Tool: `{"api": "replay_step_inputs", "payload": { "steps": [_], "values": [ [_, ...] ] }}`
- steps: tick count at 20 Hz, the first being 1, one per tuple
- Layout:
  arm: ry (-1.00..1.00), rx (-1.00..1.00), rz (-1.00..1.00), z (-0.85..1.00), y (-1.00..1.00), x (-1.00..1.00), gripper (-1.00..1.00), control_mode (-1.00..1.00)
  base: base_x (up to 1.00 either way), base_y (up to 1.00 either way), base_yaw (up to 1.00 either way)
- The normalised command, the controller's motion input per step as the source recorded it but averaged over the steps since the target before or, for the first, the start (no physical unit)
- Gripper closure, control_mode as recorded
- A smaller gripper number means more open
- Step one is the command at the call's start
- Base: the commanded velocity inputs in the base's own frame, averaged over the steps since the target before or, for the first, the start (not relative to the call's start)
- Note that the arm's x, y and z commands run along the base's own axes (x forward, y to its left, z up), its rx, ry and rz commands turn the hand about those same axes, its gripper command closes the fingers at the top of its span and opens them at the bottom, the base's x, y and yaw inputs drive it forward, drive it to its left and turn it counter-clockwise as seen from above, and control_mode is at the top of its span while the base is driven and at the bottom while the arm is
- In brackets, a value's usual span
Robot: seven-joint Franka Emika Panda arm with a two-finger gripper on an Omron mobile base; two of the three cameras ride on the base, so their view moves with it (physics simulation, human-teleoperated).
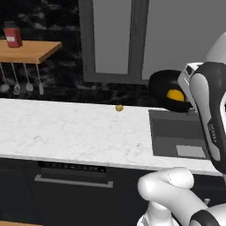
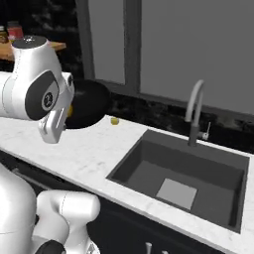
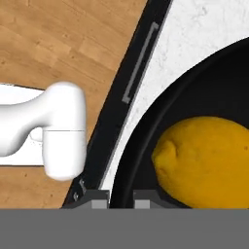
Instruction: Pick the lemon from the sink and place it in the bowl. Then pick the bowl and place it in the microwave. Then close the microwave door and press the start button.
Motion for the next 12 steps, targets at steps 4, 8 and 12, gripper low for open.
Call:
{"api": "replay_step_inputs", "payload": {
  "steps": [4,8,12],
  "values": [
    [0.00,0.00,0.00,0.00,0.00,0.00,1.00,1.00,0.00,0.45,0.91],
    [0.00,0.00,0.00,0.00,0.00,0.00,1.00,1.00,0.00,0.43,0.90],
    [0.00,0.00,0.00,0.00,0.00,0.00,1.00,1.00,0.00,0.50,0.84]
  ]
}}
